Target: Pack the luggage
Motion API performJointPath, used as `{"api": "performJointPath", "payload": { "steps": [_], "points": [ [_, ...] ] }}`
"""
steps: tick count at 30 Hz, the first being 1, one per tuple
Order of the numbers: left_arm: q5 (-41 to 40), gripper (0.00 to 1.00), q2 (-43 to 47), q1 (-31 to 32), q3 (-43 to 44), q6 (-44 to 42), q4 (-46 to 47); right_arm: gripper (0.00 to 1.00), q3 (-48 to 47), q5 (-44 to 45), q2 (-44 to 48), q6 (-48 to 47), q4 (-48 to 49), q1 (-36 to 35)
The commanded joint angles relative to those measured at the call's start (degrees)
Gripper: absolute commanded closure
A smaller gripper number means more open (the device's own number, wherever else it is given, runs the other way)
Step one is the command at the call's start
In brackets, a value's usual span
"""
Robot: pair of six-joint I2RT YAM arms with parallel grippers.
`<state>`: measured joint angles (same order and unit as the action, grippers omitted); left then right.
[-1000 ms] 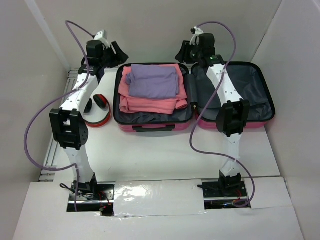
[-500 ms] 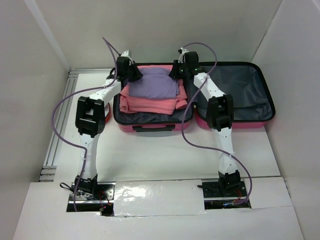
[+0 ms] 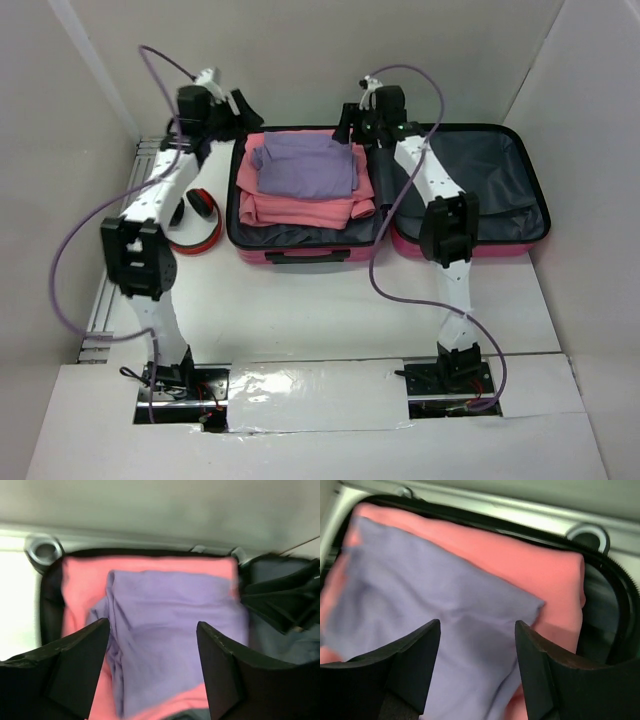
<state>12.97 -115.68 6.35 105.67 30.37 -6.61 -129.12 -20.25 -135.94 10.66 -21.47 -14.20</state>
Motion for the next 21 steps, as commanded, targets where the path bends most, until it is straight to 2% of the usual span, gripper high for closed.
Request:
{"api": "performJointPath", "payload": {
  "steps": [1, 3, 8, 9, 10, 12, 14, 17, 21],
  "points": [
    [2.94, 0.17, 14.58, -3.96, -2.98, -2.68, -0.75, 0.32, -2.55, -0.84, 13.05, -1.87, -1.9, -2.23],
    [3.46, 0.16, 22.22, -8.27, -7.73, -2.68, -3.57, 0.26, -0.35, -0.84, 17.71, -3.26, -2.69, -3.38],
    [-2.85, 0.16, 35.15, -15.74, -28.64, -1.55, -15.42, 0.2, 7.98, 0.56, 24.22, -5.12, -6.03, -8.21],
    [-5.82, 0.17, 38.65, -16.54, -34.85, 0.11, -15.97, 0.2, 9.4, 2.04, 25.97, -5.73, -6.04, -9.78],
    [-7.77, 0.17, 40.16, -16.54, -34.91, 1.69, -16.5, 0.2, 10.98, 2.06, 26.77, -5.73, -6.04, -10.41],
    [-13.55, 0.17, 42.63, -16.54, -42.63, 5.91, -17.98, 0.2, 15.54, 3.72, 29.14, -4.95, -6.04, -11.64],
    [-17.09, 0.17, 46.13, -16.54, -49.11, 13.64, -18.61, 0.2, 18.45, 3.73, 30.46, -3.89, -4.55, -12.6],
    [-19.21, 0.18, 49.66, -18.82, -55.54, 21.73, -19.4, 0.2, 22.59, 5.13, 32.14, -2.83, -4.54, -15.15],
    [-20.79, 0.18, 51.17, -20.41, -57.42, 28.42, -21.77, 0.2, 27.68, 7.67, 34.68, -2.13, -4.54, -17.26]
  ]
}}
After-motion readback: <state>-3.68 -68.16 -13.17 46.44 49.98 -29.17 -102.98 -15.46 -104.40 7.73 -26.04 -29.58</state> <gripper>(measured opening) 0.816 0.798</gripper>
